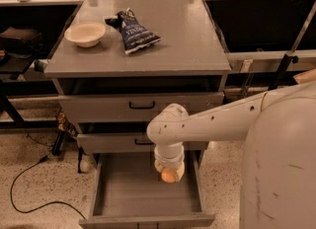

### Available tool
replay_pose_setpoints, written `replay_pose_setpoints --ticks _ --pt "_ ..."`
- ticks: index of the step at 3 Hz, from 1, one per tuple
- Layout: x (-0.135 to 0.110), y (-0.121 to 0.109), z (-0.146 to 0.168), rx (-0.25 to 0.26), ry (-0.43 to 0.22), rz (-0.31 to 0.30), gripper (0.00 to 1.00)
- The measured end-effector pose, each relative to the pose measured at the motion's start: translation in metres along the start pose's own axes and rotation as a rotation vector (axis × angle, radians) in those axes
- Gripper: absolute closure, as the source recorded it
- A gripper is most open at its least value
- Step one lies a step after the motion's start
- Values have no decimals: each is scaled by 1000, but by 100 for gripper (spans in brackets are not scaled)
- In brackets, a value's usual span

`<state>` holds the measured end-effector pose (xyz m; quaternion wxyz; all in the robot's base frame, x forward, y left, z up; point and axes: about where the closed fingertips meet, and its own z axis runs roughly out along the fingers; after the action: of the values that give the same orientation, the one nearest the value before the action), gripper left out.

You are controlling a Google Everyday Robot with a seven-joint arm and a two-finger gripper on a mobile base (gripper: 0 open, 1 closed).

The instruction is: Pick orange from bottom drawer and place on counter

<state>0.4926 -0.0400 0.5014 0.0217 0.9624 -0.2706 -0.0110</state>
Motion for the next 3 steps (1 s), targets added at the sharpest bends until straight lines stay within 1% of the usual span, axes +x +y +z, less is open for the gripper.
replay_pose_setpoints --ticks 1,2,3 --pt "-9 -3 4 55 -36 -43 100" --pt "-8 3 -41 135 -16 -57 100" --pt "-6 11 -124 185 51 -38 100"
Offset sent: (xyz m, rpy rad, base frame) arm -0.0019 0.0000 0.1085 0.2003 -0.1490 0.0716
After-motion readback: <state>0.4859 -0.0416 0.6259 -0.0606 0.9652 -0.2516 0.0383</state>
